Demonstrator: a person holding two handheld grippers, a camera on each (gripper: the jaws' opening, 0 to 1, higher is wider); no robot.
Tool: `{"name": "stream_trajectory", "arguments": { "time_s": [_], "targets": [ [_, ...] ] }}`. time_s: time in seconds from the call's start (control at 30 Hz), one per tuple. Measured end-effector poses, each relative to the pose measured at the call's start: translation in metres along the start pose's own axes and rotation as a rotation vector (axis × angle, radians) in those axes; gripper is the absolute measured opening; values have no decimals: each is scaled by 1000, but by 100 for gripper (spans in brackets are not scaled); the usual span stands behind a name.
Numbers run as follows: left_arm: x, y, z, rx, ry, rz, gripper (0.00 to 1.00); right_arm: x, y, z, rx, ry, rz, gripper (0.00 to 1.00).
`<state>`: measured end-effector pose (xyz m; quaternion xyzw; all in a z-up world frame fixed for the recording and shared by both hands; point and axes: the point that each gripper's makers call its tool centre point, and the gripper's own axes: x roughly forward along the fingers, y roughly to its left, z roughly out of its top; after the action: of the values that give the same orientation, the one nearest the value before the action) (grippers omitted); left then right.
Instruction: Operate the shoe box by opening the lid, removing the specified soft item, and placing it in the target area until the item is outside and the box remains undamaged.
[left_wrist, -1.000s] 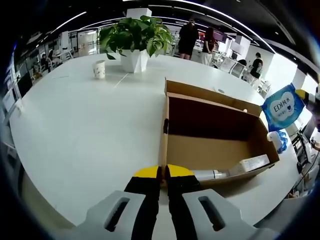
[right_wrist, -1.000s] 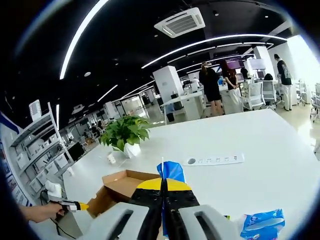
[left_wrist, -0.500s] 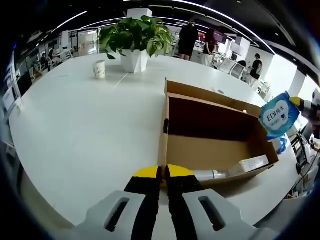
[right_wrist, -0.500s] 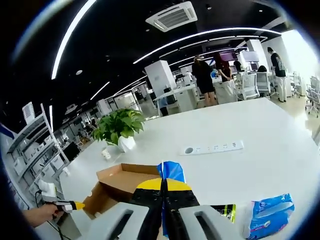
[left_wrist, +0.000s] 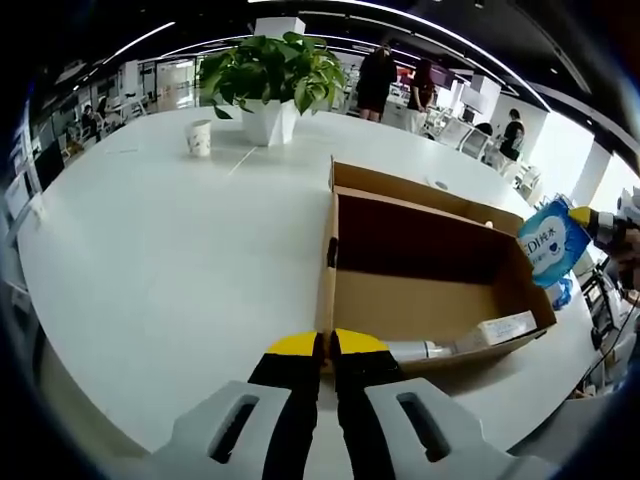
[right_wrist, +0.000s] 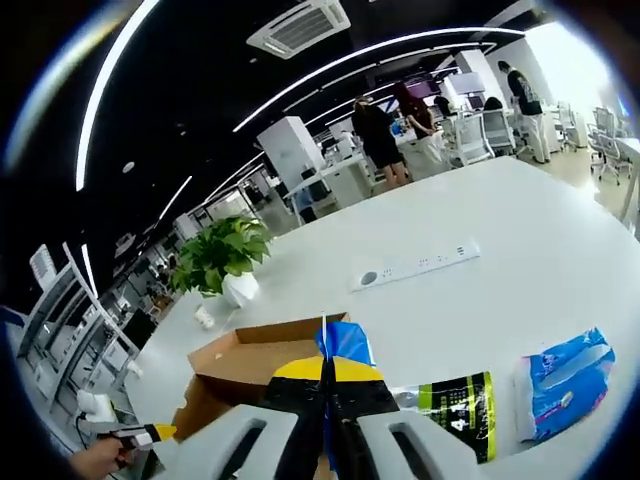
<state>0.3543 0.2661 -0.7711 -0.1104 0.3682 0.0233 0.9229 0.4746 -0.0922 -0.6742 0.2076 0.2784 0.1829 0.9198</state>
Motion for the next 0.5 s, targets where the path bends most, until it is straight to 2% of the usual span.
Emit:
{"name": "stream_trajectory", "arguments": {
  "time_s": [0.23, 0.5],
  "targets": [
    [-1, 0, 0, -1, -2, -1, 2, 7, -12, -3, 73, 6, -20, 0],
    [-1, 0, 0, -3, -2, -2, 2, 12, -34, -3, 59, 24, -50, 0]
  ]
}}
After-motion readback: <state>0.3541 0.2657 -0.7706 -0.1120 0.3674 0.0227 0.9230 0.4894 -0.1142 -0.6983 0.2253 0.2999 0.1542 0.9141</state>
